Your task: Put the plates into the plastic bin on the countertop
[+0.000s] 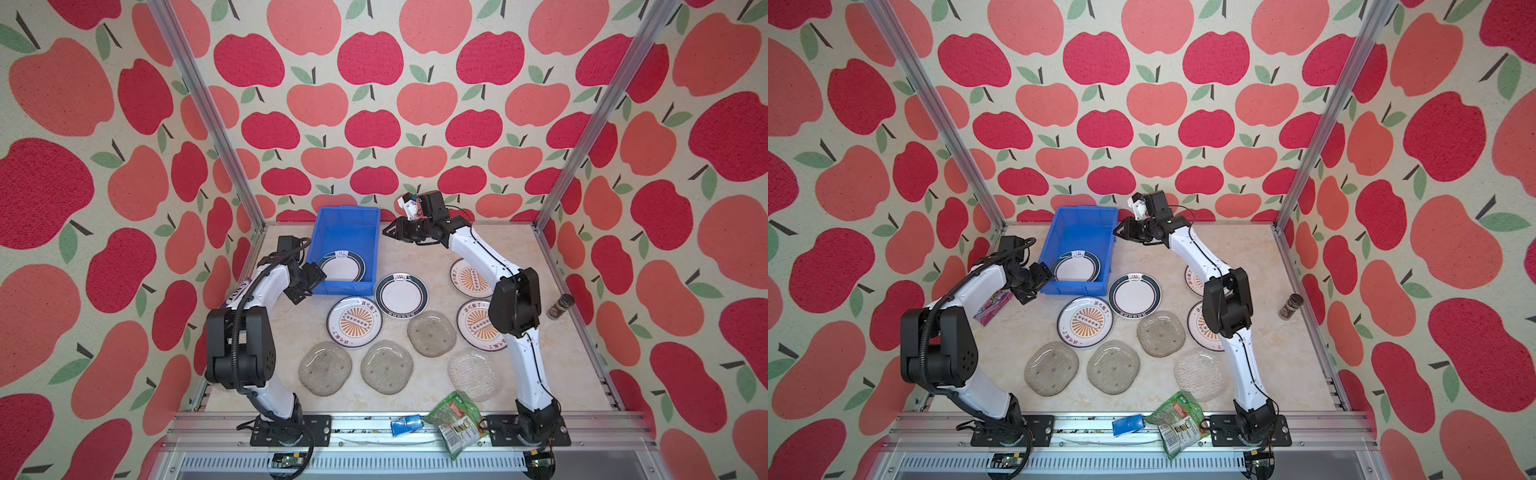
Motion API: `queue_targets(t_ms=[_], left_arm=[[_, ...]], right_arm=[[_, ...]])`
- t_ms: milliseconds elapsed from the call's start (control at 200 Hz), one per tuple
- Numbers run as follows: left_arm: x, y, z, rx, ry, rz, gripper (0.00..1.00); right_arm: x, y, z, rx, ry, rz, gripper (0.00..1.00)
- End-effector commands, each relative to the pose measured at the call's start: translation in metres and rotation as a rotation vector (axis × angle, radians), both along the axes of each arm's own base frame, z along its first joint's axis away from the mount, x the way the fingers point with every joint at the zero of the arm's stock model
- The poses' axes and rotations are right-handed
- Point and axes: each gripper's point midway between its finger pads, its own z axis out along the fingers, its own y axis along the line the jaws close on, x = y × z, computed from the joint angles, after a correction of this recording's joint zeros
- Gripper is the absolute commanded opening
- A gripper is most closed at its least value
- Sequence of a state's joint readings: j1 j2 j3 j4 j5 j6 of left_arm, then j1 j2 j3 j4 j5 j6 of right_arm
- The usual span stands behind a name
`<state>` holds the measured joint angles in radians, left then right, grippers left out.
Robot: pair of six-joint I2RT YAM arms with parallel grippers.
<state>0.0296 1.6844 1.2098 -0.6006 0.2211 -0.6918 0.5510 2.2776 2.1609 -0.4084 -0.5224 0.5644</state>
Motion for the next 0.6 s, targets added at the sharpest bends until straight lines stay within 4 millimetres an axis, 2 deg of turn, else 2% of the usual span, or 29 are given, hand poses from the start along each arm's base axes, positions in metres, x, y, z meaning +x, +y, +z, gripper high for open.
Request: queue_targets(t_ms=[0, 110, 245, 425, 480, 595], left_arm=[[0.013, 0.0, -0.009, -0.027, -0.011, 0.036, 0.8], [0.022, 0.002, -0.015, -0.024, -0.003, 0.034, 0.73], [0.033, 0.009, -0.02, 0.005, 0.003, 0.02, 0.55], [0.035, 0.036, -0.024, 0.065, 0.016, 0.045, 0.33], [0.036, 0.047, -0.024, 0.083, 0.013, 0.06, 0.22], [0.046, 0.068, -0.015, 0.108, -0.018, 0.09, 0.2]], right_arm=[[-0.002, -0.007, 0.032, 0.057, -0.04, -0.004, 0.32], [0.002, -0.011, 0.026, 0.051, -0.032, -0.011, 0.31], [0.005, -0.011, 0.016, 0.043, -0.014, -0.02, 0.31], [0.006, -0.014, 0.004, 0.031, 0.003, -0.034, 0.3], [0.007, -0.015, 0.001, 0.026, 0.005, -0.039, 0.3], [0.009, -0.014, -0.006, 0.023, 0.018, -0.044, 0.3]])
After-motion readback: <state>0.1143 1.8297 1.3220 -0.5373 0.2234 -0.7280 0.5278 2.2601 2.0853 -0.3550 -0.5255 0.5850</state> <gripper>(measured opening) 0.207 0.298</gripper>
